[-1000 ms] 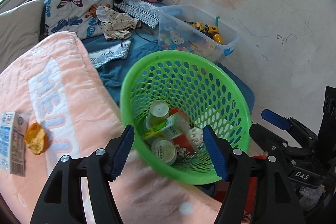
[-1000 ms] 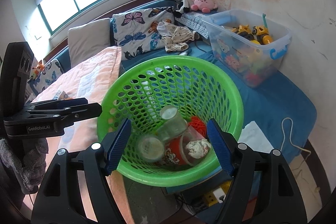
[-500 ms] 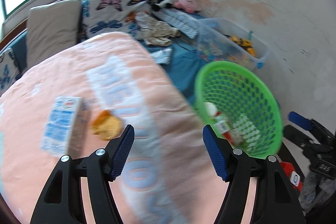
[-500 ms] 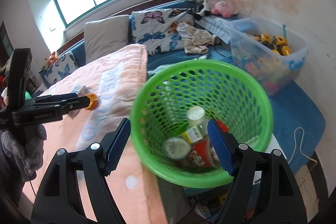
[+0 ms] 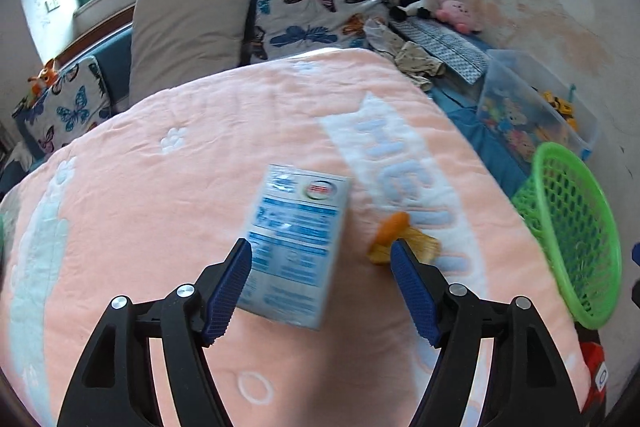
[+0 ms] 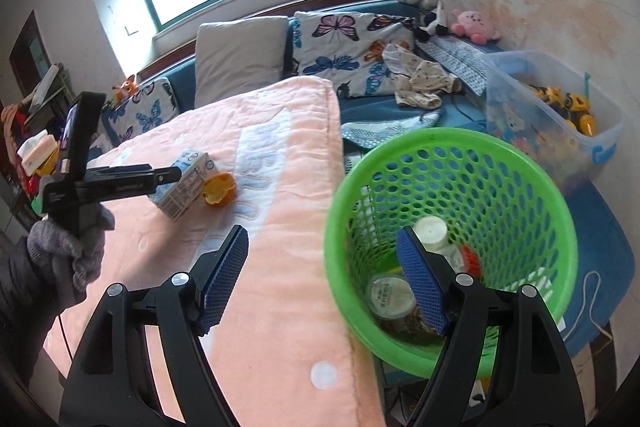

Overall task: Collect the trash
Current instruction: 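Grasp the blue-and-white milk carton with the left tool, then grasp the orange peel with the right tool while the left holds the milk carton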

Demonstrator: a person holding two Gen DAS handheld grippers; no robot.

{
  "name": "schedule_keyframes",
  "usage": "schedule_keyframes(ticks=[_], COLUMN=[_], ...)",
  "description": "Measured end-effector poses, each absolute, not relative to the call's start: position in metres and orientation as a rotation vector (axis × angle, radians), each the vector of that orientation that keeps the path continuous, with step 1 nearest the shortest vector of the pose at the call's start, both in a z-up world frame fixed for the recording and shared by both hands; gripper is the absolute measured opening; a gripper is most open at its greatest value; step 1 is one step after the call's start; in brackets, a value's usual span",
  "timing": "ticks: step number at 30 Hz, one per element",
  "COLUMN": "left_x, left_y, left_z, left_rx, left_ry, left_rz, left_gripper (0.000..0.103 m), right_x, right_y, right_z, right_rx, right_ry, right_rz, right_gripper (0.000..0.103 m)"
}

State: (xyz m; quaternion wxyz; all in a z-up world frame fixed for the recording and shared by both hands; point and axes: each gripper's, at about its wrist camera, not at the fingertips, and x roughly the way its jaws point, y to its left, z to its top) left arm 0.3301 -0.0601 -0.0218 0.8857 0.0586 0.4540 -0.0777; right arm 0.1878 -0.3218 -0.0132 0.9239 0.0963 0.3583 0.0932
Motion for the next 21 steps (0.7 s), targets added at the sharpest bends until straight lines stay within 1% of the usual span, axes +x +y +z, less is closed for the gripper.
schedule_keyframes(ticks=[6, 11, 18, 19, 21], left_x=[0.349, 0.358, 0.365, 0.367, 0.371], left_y=[-0.047, -0.04, -0.044, -0.044, -0.042], left_z=[-0.034, -0.044, -0.054, -0.056, -0.059], left_rx=[0.107, 0.081, 0.099, 0.092, 0.075], left_ry=[0.966, 0.991, 0.999, 1.008, 1.017], left_rz=[-0.137, -0.157, -0.165, -0.171, -0.18], left_gripper=[0.075, 0.076, 0.076, 0.075, 0.07], right_x=[0.198, 0.206, 0.215, 0.218, 0.221], right_y=[-0.311, -0.302, -0.289, -0.288, -0.285], right_z=[-0.02, -0.024, -0.028, -0.029, -0.03], right_rx=[0.191, 0.188, 0.172, 0.169, 0.165], right_ry=[0.756, 0.773, 0.79, 0.793, 0.797], right_rz=[0.205, 0.22, 0.24, 0.244, 0.249], right_gripper=[0.077, 0.077, 0.077, 0.077, 0.077])
